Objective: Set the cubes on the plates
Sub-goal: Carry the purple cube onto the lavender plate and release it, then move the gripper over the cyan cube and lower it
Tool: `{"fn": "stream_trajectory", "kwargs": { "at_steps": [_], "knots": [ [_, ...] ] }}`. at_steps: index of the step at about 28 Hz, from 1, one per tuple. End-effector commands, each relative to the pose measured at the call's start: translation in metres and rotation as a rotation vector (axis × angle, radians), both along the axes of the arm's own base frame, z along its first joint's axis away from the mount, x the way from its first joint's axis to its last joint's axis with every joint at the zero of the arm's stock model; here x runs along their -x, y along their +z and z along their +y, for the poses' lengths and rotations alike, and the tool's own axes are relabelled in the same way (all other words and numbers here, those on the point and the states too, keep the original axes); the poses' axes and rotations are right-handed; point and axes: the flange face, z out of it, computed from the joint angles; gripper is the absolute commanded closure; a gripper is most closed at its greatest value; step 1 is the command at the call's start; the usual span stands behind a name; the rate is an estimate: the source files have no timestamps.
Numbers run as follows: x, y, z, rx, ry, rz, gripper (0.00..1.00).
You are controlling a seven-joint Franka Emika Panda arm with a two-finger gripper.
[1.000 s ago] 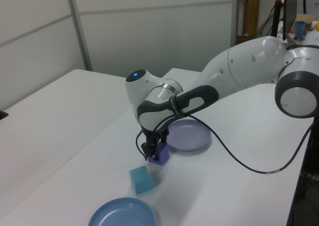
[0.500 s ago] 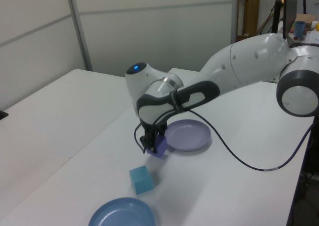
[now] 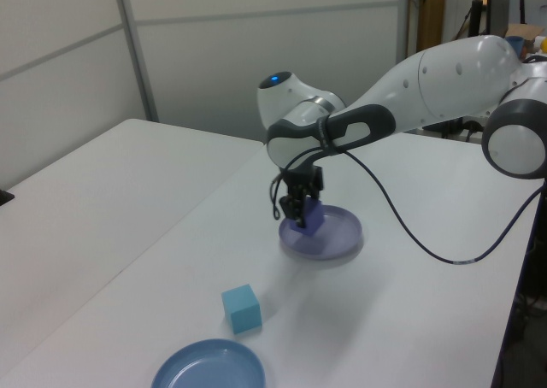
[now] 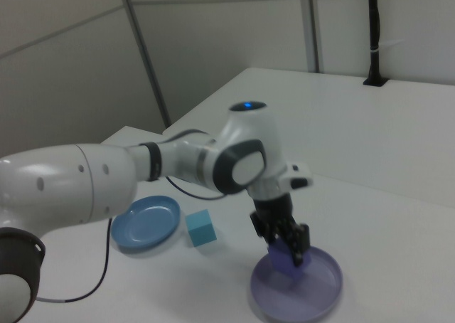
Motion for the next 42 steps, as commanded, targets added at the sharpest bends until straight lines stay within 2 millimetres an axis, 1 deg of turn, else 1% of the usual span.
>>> {"fn": "stream_trajectory", "kwargs": {
  "at_steps": [1, 2, 3, 4, 7, 11, 15, 16, 20, 21, 24, 25, 26, 27, 29, 31, 32, 36, 37, 39, 41, 42],
  "knots": [
    [0.008, -0.030, -0.010, -0.011, 0.028, 0.059, 0.90],
    [0.008, -0.033, -0.010, -0.008, 0.035, 0.065, 0.65],
    [0.008, -0.034, -0.009, -0.008, 0.039, 0.067, 0.21],
    [0.008, -0.035, -0.007, -0.006, 0.048, 0.073, 0.00],
    [0.010, -0.030, -0.001, -0.006, 0.056, 0.076, 0.00],
    [0.012, -0.013, -0.002, -0.008, 0.072, 0.062, 0.00],
    [0.017, 0.000, -0.005, -0.015, 0.103, 0.081, 0.00],
    [0.019, 0.012, -0.009, -0.016, 0.101, 0.072, 0.00],
    [0.025, 0.037, -0.011, -0.019, 0.105, 0.064, 0.00],
    [0.029, 0.051, -0.008, -0.024, 0.110, 0.059, 0.00],
    [0.035, 0.071, -0.002, -0.034, 0.113, 0.055, 0.00],
    [0.036, 0.076, 0.004, -0.038, 0.120, 0.056, 0.00],
    [0.037, 0.082, 0.020, -0.041, 0.134, 0.061, 0.00],
    [0.037, 0.083, 0.033, -0.041, 0.149, 0.067, 0.00],
    [0.037, 0.081, 0.061, -0.042, 0.184, 0.083, 0.00],
    [0.037, 0.078, 0.086, -0.047, 0.192, 0.095, 0.00],
    [0.037, 0.074, 0.107, -0.057, 0.162, 0.091, 0.00],
    [0.035, 0.065, 0.146, -0.071, 0.007, 0.068, 0.00],
    [0.033, 0.062, 0.164, -0.065, -0.072, 0.041, 0.00],
    [0.032, 0.061, 0.184, -0.062, -0.135, 0.012, 0.00],
    [0.033, 0.058, 0.201, -0.058, -0.197, 0.001, 0.00],
    [0.035, 0.046, 0.216, -0.054, -0.235, 0.012, 0.00]
  ]
}}
